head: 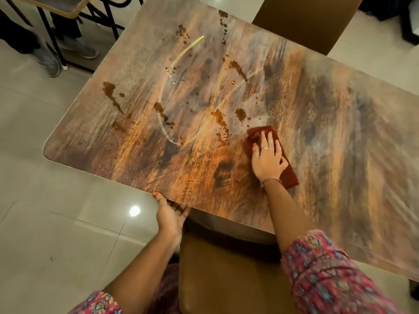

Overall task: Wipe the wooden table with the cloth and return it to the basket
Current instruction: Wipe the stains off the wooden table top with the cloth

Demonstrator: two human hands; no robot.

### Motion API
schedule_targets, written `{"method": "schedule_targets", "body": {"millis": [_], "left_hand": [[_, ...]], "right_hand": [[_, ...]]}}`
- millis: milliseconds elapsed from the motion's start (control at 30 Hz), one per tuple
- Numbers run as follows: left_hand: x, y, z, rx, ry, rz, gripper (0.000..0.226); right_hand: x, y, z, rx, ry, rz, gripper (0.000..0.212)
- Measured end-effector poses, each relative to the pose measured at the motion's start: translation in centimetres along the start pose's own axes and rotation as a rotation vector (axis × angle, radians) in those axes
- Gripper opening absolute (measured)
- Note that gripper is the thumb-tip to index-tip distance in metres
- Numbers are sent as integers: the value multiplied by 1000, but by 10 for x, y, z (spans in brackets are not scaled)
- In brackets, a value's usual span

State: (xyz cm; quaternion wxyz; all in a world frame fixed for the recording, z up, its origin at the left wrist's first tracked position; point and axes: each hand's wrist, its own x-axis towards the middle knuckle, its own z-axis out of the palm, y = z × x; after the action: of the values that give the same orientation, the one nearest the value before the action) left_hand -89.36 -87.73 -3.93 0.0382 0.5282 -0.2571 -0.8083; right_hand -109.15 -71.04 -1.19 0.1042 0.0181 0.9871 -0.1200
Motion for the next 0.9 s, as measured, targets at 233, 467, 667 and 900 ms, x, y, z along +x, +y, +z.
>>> {"method": "schedule_targets", "body": {"millis": [233, 467, 667, 900], "left_hand": [[-5, -7, 31, -142, 133, -6, 78], [-3, -5, 36, -215, 120, -3, 78], [-9, 3, 34, -227, 134, -71, 78], [-10, 14, 32, -130, 60, -186, 79]], "right_hand": [[-125, -36, 47, -83, -61, -575, 52], [3, -6, 6, -96, -24, -501, 46], [43, -23, 5, 49, 123, 35, 50], [-106, -59, 51, -76, -73, -747, 48]]}}
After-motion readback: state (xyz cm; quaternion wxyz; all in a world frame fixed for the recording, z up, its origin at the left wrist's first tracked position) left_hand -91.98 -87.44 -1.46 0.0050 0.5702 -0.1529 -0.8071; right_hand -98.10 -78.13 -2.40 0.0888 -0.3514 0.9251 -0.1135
